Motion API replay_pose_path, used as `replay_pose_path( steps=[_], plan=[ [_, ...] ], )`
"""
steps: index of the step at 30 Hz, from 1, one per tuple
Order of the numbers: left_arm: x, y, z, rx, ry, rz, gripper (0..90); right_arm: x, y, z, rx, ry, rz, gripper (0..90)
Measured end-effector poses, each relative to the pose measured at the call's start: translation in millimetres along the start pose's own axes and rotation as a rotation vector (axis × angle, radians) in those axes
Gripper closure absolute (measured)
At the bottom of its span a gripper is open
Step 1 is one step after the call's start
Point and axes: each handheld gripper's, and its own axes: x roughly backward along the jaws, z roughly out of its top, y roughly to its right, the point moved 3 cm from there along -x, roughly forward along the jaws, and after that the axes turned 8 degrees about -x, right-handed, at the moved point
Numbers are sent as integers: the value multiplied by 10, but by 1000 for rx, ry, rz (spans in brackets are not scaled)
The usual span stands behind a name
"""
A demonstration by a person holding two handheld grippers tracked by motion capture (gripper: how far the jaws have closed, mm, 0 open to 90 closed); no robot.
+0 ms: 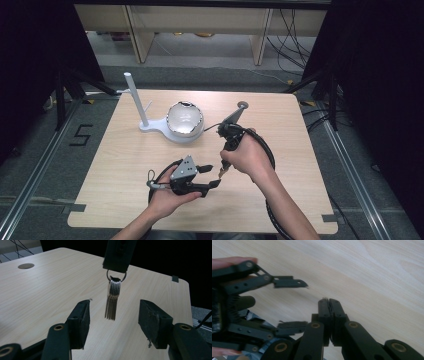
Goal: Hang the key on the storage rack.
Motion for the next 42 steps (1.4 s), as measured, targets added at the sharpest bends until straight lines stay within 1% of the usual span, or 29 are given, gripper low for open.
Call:
replay_pose_path(
  steps=[2, 3, 4, 5, 6, 7, 9, 10, 14, 15, 16, 19, 20, 21, 22, 25, 26, 27, 28, 29, 30, 33, 34, 35, 36, 37, 38, 39, 42],
  plan=[
    [-43, -4, -12, 2, -6, 3, 430, 9, -34, -3, -19, -6, -2, 894],
    [-43, -4, -12, 2, -6, 3, 438, 9, -34, -3, -19, -6, -2, 894],
    [-81, 8, -25, 20, -16, 6, 452, 0, -42, 3, -1, 13, 0, 894],
    [-81, 8, -25, 20, -16, 6, 462, 0, -42, 3, -1, 13, 0, 894],
    [-108, 7, -31, 17, -16, 10, 462, 0, -51, 0, -9, 12, 2, 894],
    [-135, 6, -32, 9, -13, 15, 503, 1, -57, 1, -6, -1, 7, 894],
    [-148, 3, -30, 0, -13, 15, 539, -1, -59, 1, -10, -1, 7, 894],
    [-158, 3, -24, -10, -10, 26, 571, -1, -50, 2, -6, 3, 7, 894],
    [-180, 7, -21, -11, 4, 15, 643, 6, -57, -3, -13, -2, 15, 894],
    [-184, 11, -22, -11, 7, 11, 643, 12, -46, 0, 6, -2, 12, 894],
    [-178, 12, -25, -30, 4, 24, 676, 27, -51, -5, -8, 0, 8, 894],
    [-168, 11, -34, -42, 21, 39, 716, 34, -60, -11, -18, -2, 11, 894],
    [-168, 11, -34, -42, 21, 39, 724, 34, -60, -11, -18, -2, 11, 894],
    [-155, 11, -36, -41, 45, 43, 730, 29, -57, -11, -19, 4, 12, 894],
    [-158, 13, -39, -41, 65, 43, 737, 29, -43, -5, -4, 1, 17, 894],
    [-147, 17, -46, -50, 56, 48, 747, 24, -48, -1, -15, -4, 22, 894],
    [-158, 19, -55, -47, 70, 39, 758, 17, -49, 7, -17, -2, 20, 894],
    [-158, 19, -55, -47, 70, 39, 765, 15, -51, 8, -20, 1, 16, 894],
    [-145, 17, -62, -45, 56, 46, 781, 12, -54, 11, -25, 8, 18, 894],
    [-151, 20, -63, -40, 73, 35, 789, 11, -54, 11, -26, 10, 17, 894],
    [-138, 21, -63, -47, 60, 44, 797, 10, -54, 14, -26, 12, 19, 894],
    [-127, 17, -60, -55, 64, 39, 801, 14, -52, 13, -23, 5, 21, 893],
    [-123, 20, -56, -44, 70, 39, 802, 16, -52, 13, -23, 6, 26, 894],
    [-104, 2, -43, -71, 60, 53, 803, 19, -47, 16, -17, 13, 27, 893],
    [-101, 5, -40, -65, 62, 49, 804, 33, -43, 17, -13, -5, 38, 892],
    [-101, 5, -40, -65, 62, 49, 804, 33, -43, 17, -13, -5, 38, 892],
    [-77, 3, -24, -61, 48, 52, 805, 31, -48, 18, -21, 13, 48, 892],
    [-77, 3, -24, -61, 48, 52, 805, 31, -48, 18, -21, 13, 48, 892],
    [-23, -21, 17, -62, 19, 54, 805, 54, -39, 30, -3, 21, 80, 880]
  ],
)
